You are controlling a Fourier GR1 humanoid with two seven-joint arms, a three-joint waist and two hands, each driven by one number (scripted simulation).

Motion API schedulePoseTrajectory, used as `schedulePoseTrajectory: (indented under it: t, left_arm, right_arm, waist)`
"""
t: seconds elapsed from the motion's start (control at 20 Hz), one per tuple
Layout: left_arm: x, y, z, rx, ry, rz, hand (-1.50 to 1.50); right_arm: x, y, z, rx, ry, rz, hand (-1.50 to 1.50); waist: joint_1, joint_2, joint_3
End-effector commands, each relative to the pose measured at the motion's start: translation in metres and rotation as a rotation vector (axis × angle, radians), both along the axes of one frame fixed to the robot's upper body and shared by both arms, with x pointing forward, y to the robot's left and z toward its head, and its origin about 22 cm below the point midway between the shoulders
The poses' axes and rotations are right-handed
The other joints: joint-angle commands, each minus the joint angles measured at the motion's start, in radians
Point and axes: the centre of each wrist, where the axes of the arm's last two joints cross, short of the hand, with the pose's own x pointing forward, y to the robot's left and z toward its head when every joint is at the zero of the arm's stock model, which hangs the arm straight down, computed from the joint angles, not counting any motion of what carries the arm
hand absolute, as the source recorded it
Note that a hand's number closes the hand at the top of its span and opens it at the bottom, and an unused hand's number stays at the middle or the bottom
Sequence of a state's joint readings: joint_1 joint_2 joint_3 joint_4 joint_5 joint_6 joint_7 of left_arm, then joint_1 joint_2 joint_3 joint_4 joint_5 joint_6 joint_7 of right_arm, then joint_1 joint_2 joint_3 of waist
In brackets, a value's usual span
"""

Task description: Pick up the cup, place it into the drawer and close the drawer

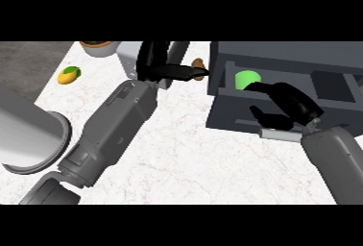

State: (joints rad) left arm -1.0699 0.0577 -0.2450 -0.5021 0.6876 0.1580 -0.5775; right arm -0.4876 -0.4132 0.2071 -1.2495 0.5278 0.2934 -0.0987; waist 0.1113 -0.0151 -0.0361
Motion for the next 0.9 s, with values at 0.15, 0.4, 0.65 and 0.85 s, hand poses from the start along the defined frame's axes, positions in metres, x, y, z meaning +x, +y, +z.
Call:
schedulePoseTrajectory:
  t: [0.15,0.4,0.65,0.85]
  left_arm:
    - [0.0,0.022,-0.001,-0.024,0.004,-0.041,-1.5]
    - [-0.004,0.043,-0.013,-0.008,0.015,-0.055,-1.5]
    - [-0.004,0.051,-0.01,-0.005,-0.005,-0.079,-1.5]
    - [-0.006,0.051,-0.01,-0.003,-0.004,-0.102,-1.5]
  right_arm:
    - [0.028,-0.02,-0.024,0.152,0.019,-0.093,1.5]
    - [0.056,-0.04,0.008,0.187,-0.041,-0.209,1.5]
    - [0.071,-0.054,0.033,0.234,-0.098,-0.269,1.5]
    - [0.078,-0.064,0.054,0.236,-0.113,-0.273,1.5]
  waist:
    - [0.054,0.054,0.042]
    - [0.084,0.057,0.042]
    - [0.111,0.064,0.043]
    - [0.127,0.07,0.043]
